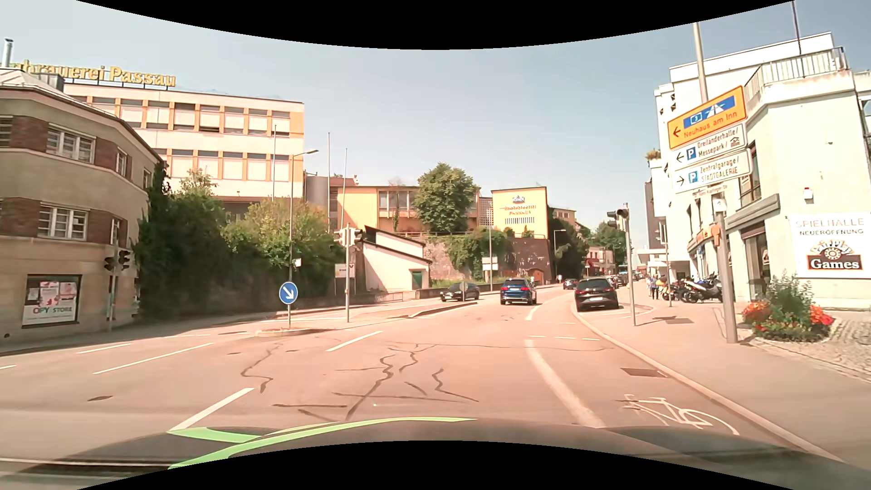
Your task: Follow the waypoints while adhering to traffic rules and regulations
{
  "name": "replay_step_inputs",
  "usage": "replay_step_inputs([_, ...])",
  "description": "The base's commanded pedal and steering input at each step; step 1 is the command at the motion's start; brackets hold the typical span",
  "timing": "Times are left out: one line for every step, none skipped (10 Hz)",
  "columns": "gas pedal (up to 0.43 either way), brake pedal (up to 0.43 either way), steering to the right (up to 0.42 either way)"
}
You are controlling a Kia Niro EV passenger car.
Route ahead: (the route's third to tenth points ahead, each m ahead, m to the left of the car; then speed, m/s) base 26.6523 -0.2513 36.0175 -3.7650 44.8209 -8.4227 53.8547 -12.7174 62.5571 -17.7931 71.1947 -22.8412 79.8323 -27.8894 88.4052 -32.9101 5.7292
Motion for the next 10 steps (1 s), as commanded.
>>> replay_step_inputs([0.138,0.000,0.053])
replay_step_inputs([0.138,0.000,0.055])
replay_step_inputs([0.138,0.000,0.059])
replay_step_inputs([0.138,0.000,0.061])
replay_step_inputs([0.130,0.000,0.065])
replay_step_inputs([0.130,0.000,0.068])
replay_step_inputs([0.130,0.000,0.069])
replay_step_inputs([0.130,0.000,0.070])
replay_step_inputs([0.130,0.000,0.070])
replay_step_inputs([0.130,0.000,0.070])
